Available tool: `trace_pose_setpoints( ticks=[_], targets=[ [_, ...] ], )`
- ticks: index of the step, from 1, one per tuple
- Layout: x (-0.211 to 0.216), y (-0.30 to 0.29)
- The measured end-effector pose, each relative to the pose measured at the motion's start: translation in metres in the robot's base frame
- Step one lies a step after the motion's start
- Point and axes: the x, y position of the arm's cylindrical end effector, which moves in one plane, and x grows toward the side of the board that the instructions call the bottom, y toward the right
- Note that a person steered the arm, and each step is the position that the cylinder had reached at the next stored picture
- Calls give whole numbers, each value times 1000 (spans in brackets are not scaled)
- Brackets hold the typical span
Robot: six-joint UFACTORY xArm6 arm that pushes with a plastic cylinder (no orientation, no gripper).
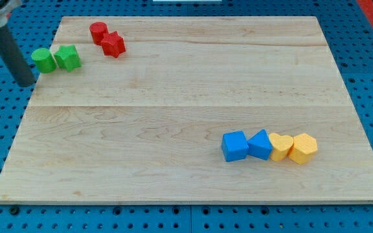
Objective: Push green blocks towards upwards
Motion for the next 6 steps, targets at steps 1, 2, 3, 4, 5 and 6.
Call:
trace_pose_setpoints(
  ticks=[1,2,3,4,5,6],
  targets=[
    [-11,1],
    [-49,11],
    [-73,26],
    [-94,60],
    [-108,81],
    [-106,14]
  ],
)
